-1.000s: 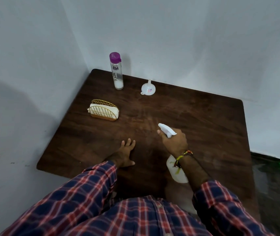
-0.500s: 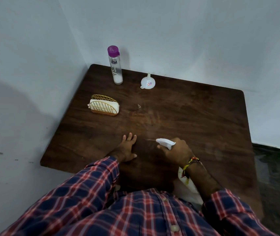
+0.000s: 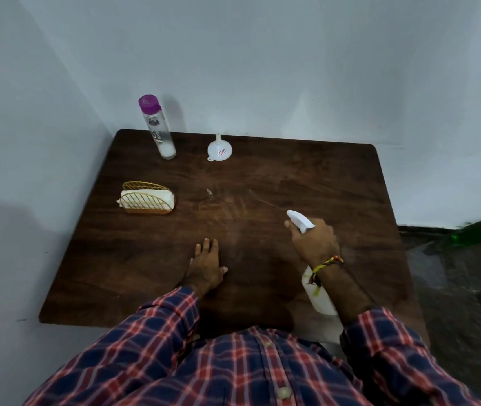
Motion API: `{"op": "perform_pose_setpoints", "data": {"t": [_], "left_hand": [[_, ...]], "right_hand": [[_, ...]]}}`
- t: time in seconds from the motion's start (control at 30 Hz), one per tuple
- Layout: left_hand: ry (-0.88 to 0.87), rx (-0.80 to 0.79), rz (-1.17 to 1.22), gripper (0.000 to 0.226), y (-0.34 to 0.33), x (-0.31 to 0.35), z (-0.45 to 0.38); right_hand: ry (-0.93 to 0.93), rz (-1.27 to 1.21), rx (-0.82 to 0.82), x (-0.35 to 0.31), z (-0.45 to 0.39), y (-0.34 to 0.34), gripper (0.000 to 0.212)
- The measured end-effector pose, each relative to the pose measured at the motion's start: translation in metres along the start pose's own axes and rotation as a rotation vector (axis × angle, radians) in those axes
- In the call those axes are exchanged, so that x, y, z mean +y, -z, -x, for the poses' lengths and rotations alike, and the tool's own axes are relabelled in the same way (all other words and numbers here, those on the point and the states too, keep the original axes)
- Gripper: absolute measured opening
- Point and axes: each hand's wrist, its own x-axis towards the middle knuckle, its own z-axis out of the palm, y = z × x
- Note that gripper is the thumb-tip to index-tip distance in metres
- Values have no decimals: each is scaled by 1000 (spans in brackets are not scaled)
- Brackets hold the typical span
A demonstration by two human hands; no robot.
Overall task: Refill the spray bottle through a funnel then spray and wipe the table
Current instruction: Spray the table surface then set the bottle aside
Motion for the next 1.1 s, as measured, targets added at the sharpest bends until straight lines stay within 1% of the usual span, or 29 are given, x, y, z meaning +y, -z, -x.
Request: {"op": "perform_pose_setpoints", "data": {"t": [0.07,0.17,0.2,0.23,0.3,0.37,0.47,0.5,0.57,0.7,0.77,0.9,0.97,1.0,1.03,1.1], "left_hand": [[-37,0,-5,83,0,7,0],[-82,-19,-9,82,0,15,-1],[-93,-24,-21,82,-1,17,-1],[-99,-31,-34,82,-1,18,-1],[-96,-54,-74,83,-2,21,-1],[-85,-78,-125,84,-1,24,-3],[-66,-104,-188,82,6,30,-7],[-62,-105,-203,81,8,32,-9],[-63,-94,-223,75,14,36,-12],[-61,-85,-248,53,24,41,-18],[-42,-86,-241,46,27,45,-17],[-25,-68,-237,45,28,48,-17],[-33,-73,-250,47,29,47,-17],[-37,-80,-255,48,29,46,-17],[-40,-86,-255,49,28,45,-17],[-44,-85,-254,50,28,43,-17]], "right_hand": [[5,82,-60,7,-3,1,53],[74,300,-222,34,-17,-9,86],[68,357,-272,51,-28,-18,91],[54,386,-309,58,-31,-19,88],[25,385,-341,56,-20,-6,74],[23,363,-271,49,-8,7,62],[-43,148,-65,43,-6,16,50],[-30,75,-10,42,-8,17,44],[-24,8,50,38,-10,19,41],[-75,20,76,34,-10,22,45],[-96,80,41,37,-8,23,47],[-93,244,-154,53,-3,26,54],[-21,358,-265,58,2,29,46],[-2,402,-295,60,4,29,43],[-16,402,-302,62,4,28,45],[-53,385,-273,66,4,21,64]]}}
